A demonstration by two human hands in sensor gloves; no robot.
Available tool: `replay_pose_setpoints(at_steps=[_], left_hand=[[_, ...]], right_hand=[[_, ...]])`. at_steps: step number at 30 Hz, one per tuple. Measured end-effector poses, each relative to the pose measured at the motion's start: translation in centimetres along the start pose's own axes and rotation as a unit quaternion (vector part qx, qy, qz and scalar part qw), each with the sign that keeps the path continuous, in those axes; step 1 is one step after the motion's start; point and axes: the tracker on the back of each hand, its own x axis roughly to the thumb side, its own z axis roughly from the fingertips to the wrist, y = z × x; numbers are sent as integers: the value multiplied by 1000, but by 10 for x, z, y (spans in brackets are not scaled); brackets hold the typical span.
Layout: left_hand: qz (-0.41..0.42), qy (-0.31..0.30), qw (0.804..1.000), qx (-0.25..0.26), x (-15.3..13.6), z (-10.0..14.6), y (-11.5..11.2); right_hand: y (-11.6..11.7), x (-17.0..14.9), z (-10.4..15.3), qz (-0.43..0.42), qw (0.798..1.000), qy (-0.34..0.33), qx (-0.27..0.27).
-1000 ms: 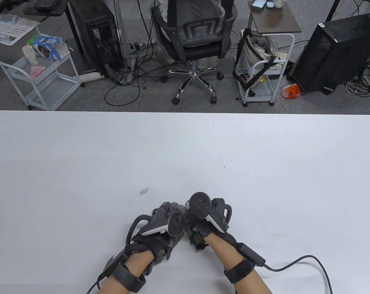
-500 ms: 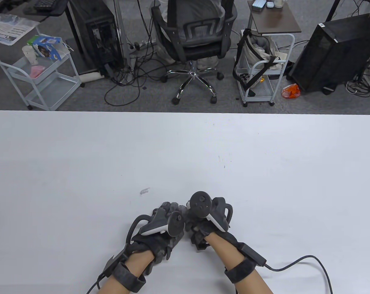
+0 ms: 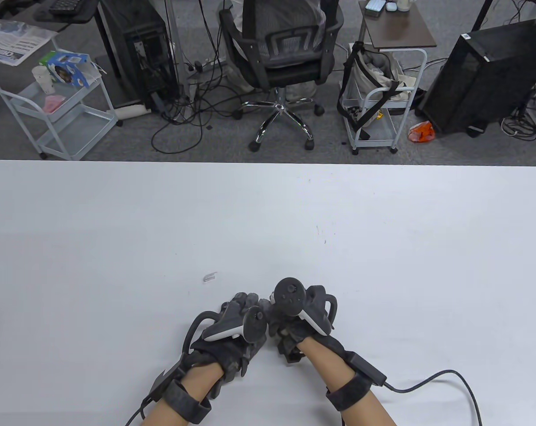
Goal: Squeeze and apply correction pen on text
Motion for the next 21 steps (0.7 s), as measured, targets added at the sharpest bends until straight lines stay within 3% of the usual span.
replay_pose_setpoints(at_steps=[21], left_hand=[[0, 0, 1000, -1, 0, 0, 0]], right_hand=[[2, 2, 2, -8, 1000, 1, -10]])
